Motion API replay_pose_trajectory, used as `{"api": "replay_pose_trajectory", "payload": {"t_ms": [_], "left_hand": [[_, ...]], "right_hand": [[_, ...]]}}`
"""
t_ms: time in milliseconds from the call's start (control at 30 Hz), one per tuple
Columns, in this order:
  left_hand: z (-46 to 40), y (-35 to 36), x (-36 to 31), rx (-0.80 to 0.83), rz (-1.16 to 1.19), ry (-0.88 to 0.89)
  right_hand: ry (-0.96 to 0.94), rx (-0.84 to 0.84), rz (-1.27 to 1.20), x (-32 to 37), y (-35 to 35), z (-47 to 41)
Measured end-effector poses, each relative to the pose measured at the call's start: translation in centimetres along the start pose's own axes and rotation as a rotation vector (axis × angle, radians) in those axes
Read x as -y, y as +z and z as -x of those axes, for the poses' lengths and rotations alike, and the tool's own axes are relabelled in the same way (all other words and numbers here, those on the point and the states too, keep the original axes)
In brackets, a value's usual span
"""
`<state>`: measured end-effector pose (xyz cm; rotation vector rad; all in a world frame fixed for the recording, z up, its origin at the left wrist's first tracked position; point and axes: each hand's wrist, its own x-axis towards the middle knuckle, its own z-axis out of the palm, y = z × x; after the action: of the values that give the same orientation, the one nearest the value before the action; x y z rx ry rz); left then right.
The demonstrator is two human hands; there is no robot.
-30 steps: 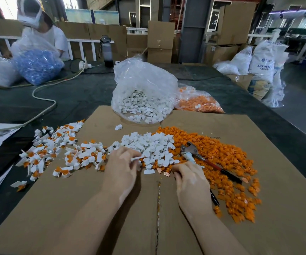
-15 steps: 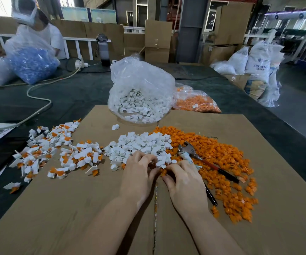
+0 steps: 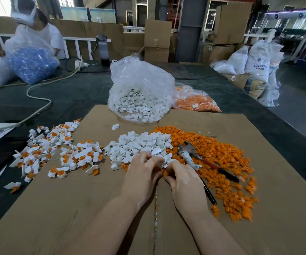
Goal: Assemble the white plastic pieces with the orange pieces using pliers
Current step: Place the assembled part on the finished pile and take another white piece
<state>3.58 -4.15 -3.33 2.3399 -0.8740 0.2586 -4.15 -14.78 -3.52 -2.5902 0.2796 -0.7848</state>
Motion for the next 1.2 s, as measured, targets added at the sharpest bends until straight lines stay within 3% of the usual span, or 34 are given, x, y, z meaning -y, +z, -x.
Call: {"api": "replay_pose_trajectory", "payload": {"t_ms": [333, 567, 733, 933, 1067, 1200], "left_hand": [[0.1, -0.2, 0.0, -0.041, 0.120, -0.013], [0.1, 0.1, 0.0, 0.001, 0.015, -0.011], [0.3, 0.1, -0.2, -0.060, 0.019, 0.029], [0.0, 0.7, -0.6, -0.004, -0.185, 0.002], [-0.3, 1.0, -0.8, 0.040, -0.210, 0.018], [-0.2, 0.5, -0.7, -0.062, -0.082, 0.048]], "right_hand": [[-0.015, -0.089, -0.019, 0.0, -0.2, 0.0], [-0.027, -0.145, 0.019, -0.2, -0.1, 0.0], [-0.005, -0.214, 0.021, -0.3, 0.0, 0.0], [0.073, -0.325, -0.034, -0.2, -0.2, 0.0], [0.079, -0.311, -0.044, -0.2, -0.2, -0.1], [0.073, -0.305, -0.047, -0.3, -0.3, -0.1]]}}
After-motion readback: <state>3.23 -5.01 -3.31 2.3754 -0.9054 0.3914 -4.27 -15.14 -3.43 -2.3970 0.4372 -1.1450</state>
